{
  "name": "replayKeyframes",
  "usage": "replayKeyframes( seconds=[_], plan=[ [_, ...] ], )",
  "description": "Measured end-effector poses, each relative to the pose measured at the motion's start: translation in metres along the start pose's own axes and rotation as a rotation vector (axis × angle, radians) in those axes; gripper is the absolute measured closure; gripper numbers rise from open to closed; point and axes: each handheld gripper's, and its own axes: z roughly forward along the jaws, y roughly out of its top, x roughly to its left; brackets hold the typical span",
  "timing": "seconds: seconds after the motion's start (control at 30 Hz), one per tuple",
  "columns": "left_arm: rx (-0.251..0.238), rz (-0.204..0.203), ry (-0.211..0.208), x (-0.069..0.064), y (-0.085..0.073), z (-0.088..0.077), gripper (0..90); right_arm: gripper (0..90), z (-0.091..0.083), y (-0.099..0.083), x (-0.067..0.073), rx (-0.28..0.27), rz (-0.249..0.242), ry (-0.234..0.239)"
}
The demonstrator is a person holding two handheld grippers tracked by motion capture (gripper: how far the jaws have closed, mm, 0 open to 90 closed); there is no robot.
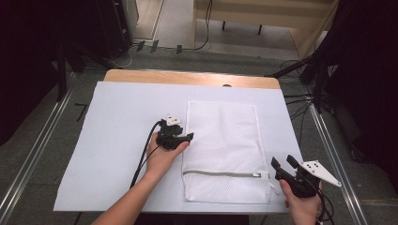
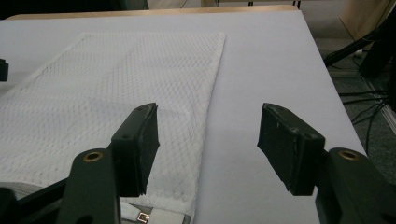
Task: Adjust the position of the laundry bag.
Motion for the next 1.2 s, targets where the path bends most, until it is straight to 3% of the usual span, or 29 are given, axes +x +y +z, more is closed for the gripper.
replayKeyframes(
  seconds=[0.07, 0.13, 0.23, 0.37, 0.43, 0.5, 0.6, 0.7, 0.73, 0.8, 0.87, 1.0, 1.13, 1.2],
  plan=[
    [0.018, 0.012, 0.027, 0.000, 0.000, 0.006, 50.5, 39.4, 0.001, 0.000, 0.000, 0.004, 0.004, 0.002],
    [0.046, -0.006, 0.055, 0.002, -0.002, 0.014, 51.4, 39.4, 0.003, -0.001, 0.001, 0.011, -0.002, 0.006],
    [0.054, -0.013, 0.058, 0.002, -0.002, 0.017, 54.1, 39.4, 0.003, -0.001, 0.002, 0.013, -0.001, 0.010],
    [0.067, 0.019, 0.069, -0.005, 0.000, 0.020, 57.1, 39.4, 0.004, -0.001, 0.002, 0.013, -0.005, 0.008],
    [0.072, 0.043, 0.093, -0.008, 0.000, 0.021, 59.8, 39.4, 0.004, -0.002, 0.001, 0.015, -0.004, 0.007],
    [0.074, 0.100, 0.114, -0.012, -0.001, 0.022, 64.8, 39.4, 0.004, -0.002, 0.001, 0.018, -0.004, 0.004],
    [0.075, 0.166, 0.088, -0.015, -0.002, 0.022, 84.8, 39.4, 0.004, -0.002, 0.003, 0.015, -0.011, 0.008],
    [0.084, 0.197, 0.059, -0.015, -0.002, 0.021, 90.0, 39.4, 0.003, -0.002, 0.004, 0.015, -0.015, 0.006],
    [0.094, 0.172, 0.025, -0.011, -0.002, 0.020, 90.0, 39.4, 0.002, -0.003, 0.004, 0.015, -0.014, 0.005],
    [0.096, 0.155, 0.006, -0.008, -0.002, 0.019, 90.0, 39.4, 0.002, -0.003, 0.004, 0.015, -0.012, 0.007],
    [0.105, 0.165, -0.004, -0.005, -0.001, 0.015, 90.0, 39.4, 0.002, -0.003, 0.003, 0.015, -0.016, 0.006],
    [0.070, 0.130, -0.043, 0.005, -0.003, -0.003, 90.0, 39.4, 0.001, -0.003, 0.005, 0.013, -0.020, 0.011],
    [0.072, 0.133, -0.043, 0.015, -0.006, -0.011, 90.0, 39.4, 0.000, -0.003, 0.009, 0.007, -0.032, 0.015],
    [0.075, 0.121, -0.031, 0.027, -0.009, -0.018, 90.0, 39.4, 0.000, -0.003, 0.011, 0.003, -0.038, 0.017]
  ],
)
